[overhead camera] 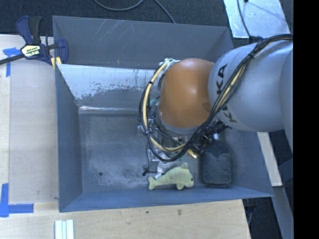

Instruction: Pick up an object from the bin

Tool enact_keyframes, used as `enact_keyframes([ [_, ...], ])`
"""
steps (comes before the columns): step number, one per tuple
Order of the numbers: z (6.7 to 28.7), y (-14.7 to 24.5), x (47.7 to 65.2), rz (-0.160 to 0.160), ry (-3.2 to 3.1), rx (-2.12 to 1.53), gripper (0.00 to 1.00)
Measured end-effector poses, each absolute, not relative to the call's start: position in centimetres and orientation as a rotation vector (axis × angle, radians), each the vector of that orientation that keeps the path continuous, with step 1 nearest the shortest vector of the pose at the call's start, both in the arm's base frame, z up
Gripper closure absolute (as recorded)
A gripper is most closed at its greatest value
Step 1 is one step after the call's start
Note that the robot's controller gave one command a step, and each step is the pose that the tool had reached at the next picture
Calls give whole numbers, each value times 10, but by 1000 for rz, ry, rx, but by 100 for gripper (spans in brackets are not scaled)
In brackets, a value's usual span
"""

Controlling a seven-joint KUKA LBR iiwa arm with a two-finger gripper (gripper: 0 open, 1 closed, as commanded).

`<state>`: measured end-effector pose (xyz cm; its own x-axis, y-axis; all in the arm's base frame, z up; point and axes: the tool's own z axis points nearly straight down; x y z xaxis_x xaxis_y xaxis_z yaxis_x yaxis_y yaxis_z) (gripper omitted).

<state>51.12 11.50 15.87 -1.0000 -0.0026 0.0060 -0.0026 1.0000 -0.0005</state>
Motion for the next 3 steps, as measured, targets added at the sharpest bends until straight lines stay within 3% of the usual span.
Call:
enact_keyframes([
  [1, 163, 114, 513, -1, -3144, 0, 0],
  [2, 121, 70, 505, -2, -3140, 168, 0],
  [3, 131, 36, 504, -1, -3133, 203, 0],
])
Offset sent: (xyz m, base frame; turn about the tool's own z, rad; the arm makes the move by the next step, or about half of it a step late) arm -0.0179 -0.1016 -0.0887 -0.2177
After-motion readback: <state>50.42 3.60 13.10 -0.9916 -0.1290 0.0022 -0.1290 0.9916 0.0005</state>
